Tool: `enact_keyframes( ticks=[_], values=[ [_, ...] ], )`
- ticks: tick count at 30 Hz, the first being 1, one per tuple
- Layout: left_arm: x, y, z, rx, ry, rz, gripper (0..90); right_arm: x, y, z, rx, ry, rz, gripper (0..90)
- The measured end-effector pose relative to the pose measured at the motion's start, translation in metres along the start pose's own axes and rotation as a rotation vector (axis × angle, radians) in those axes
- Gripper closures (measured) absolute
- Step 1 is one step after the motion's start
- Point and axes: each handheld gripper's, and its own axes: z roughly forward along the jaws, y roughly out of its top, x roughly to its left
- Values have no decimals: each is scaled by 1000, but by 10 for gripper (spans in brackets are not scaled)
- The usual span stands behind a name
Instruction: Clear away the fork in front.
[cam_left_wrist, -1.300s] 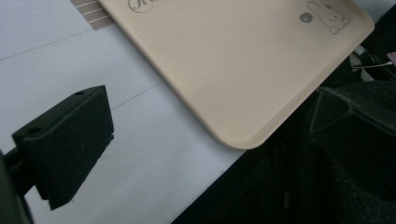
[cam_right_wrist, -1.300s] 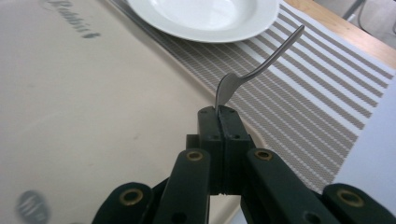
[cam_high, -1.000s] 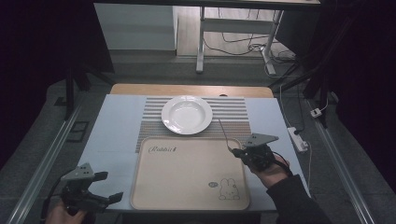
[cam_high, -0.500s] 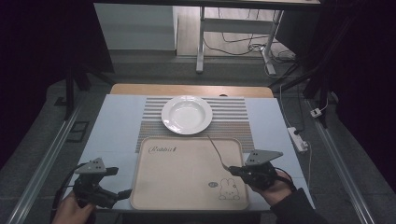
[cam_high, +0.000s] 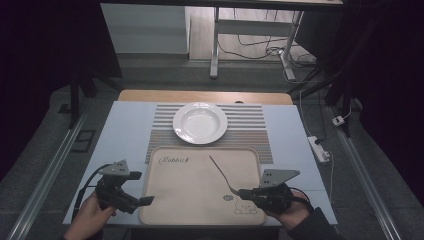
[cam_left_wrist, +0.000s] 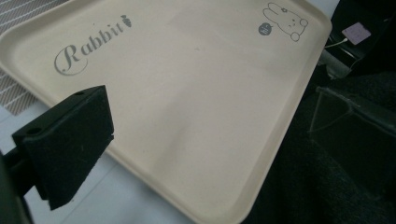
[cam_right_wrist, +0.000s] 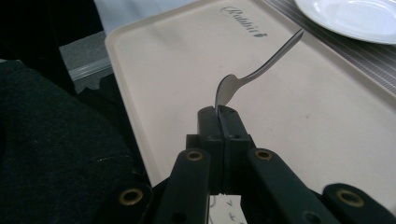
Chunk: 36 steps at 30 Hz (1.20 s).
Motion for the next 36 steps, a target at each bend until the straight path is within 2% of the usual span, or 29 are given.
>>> enact_keyframes(
  ticks=[7, 9, 17, 18, 20, 26, 34, 36],
  values=[
    [0, 14, 13, 27, -13, 51, 0, 7, 4, 6, 1, 39, -25, 894],
    [0, 20, 18, 44, -15, 68, 0, 10, 7, 10, 0, 71, -34, 894],
    [0, 42, 36, 72, -14, 123, 0, 15, 11, 17, 9, 114, -64, 893],
    [0, 45, 39, 83, -17, 135, 3, 16, 13, 19, 9, 133, -70, 894],
    [0, 49, 43, 98, -21, 158, 5, 16, 14, 19, 11, 137, -75, 894],
    [-3, 61, 59, 152, -46, 263, 5, 18, 19, 26, 23, 178, -102, 894],
    [-6, 77, 80, 194, -90, 358, 2, 21, 23, 30, 23, 215, -122, 893],
    [-7, 79, 82, 199, -99, 370, 5, 21, 25, 31, 26, 222, -129, 894]
  ],
)
